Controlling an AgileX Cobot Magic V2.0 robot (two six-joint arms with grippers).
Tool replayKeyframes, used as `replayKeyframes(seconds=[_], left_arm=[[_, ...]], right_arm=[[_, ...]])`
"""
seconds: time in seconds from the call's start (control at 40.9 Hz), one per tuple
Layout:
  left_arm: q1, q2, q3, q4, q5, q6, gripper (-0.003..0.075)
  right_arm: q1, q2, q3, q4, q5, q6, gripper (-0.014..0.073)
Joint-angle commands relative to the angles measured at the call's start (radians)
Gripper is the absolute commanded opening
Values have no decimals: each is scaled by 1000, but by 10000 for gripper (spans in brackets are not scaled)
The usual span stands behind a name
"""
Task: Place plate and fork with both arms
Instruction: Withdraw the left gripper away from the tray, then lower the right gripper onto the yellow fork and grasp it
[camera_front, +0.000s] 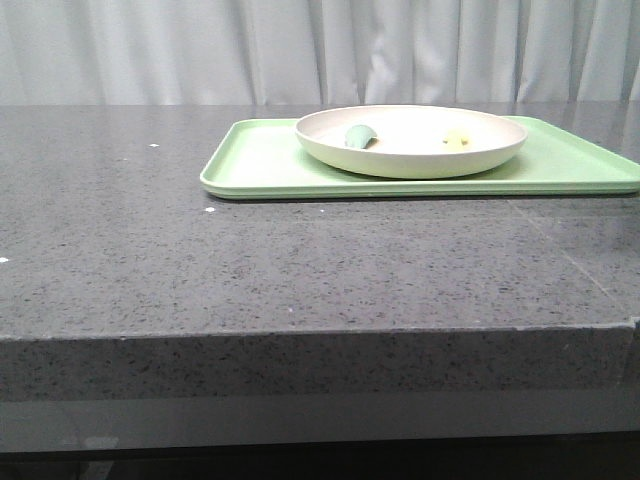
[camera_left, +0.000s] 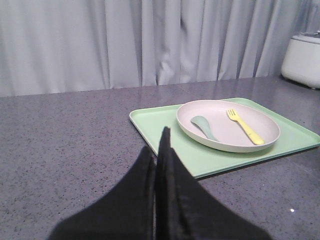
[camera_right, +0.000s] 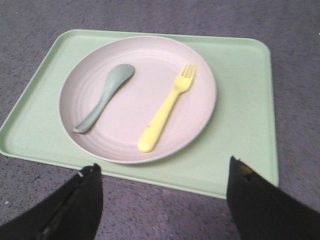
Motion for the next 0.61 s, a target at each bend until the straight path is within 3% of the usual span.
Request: replayKeyframes(seconds=[0.0, 0.196, 0.367, 0.587], left_arm=[[-7, 6, -28, 2, -77, 4, -18], [-7, 6, -28, 2, -77, 4, -18], [-7, 6, -28, 2, -77, 4, -18], [-7, 6, -28, 2, -77, 4, -18]], right_arm=[[44, 111, -129, 10, -27, 8, 468], [71, 368, -331, 1, 83, 96, 432], [70, 515, -463, -123, 174, 244, 432], [70, 631, -548, -135, 227, 271, 432]])
